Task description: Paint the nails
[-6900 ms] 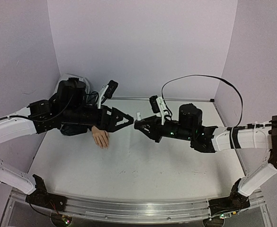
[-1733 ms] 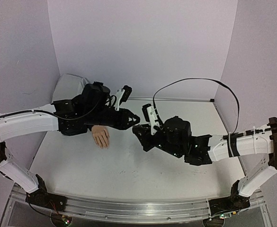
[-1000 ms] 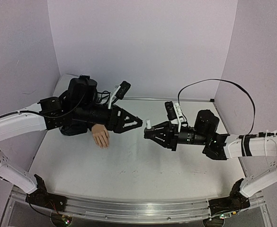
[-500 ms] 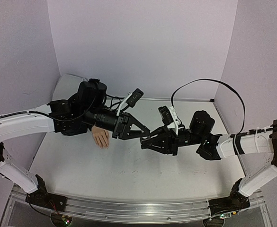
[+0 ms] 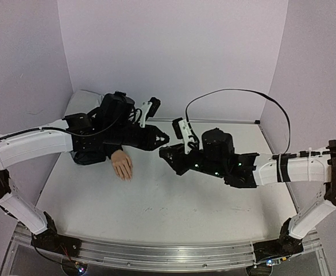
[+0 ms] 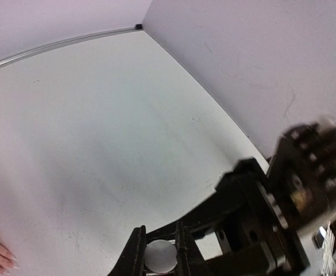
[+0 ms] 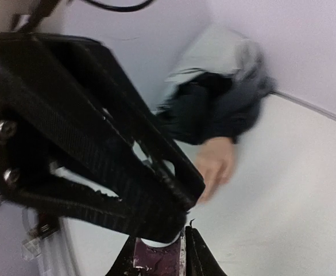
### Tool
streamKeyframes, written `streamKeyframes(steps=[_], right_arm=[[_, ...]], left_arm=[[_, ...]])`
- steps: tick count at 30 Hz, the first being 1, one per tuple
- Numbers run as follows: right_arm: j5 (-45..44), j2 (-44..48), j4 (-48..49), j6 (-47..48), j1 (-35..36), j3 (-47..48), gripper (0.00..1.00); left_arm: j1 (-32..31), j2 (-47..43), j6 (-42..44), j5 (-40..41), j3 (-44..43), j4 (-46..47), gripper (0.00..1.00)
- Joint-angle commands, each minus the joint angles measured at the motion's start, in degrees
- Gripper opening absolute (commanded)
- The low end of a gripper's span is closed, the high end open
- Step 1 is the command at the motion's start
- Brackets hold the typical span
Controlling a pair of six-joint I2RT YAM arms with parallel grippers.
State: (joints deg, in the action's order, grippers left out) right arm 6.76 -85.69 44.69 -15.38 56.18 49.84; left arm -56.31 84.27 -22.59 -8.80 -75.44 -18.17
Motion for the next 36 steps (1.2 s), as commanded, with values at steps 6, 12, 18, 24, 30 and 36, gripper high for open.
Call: streamKeyframes(steps=[6, 12, 18, 24, 30, 36], right_arm=[[-26.5, 0.0, -1.7, 8.7, 4.0, 2.1, 0.0], [0.1, -0.7, 4.9, 9.5, 2.6, -0.2, 0.0], [26.4, 0.4, 13.7, 3.3, -4.8, -4.1, 0.0], [44.8, -1.3, 20.9, -2.6, -6.2, -2.9, 0.0], [49.5, -3.9, 27.2, -7.7, -6.1, -2.2, 0.0], [46.9, -3.7, 29.3, -8.8, -6.1, -2.6, 0.0]], left_arm=[[0.7, 0.3, -3.5, 0.4, -1.5, -5.3, 0.0], [0.8, -1.5, -2.4, -6.1, 0.4, -0.1, 0.38], [1.4, -7.0, -1.5, -6.7, 6.0, 5.1, 0.74], [1.4, -10.8, -1.1, -9.9, 8.9, 9.0, 0.78], [1.4, -9.7, -0.5, -21.5, 9.0, 13.2, 0.65], [1.1, -8.4, -0.2, -27.8, 8.4, 15.1, 0.44]])
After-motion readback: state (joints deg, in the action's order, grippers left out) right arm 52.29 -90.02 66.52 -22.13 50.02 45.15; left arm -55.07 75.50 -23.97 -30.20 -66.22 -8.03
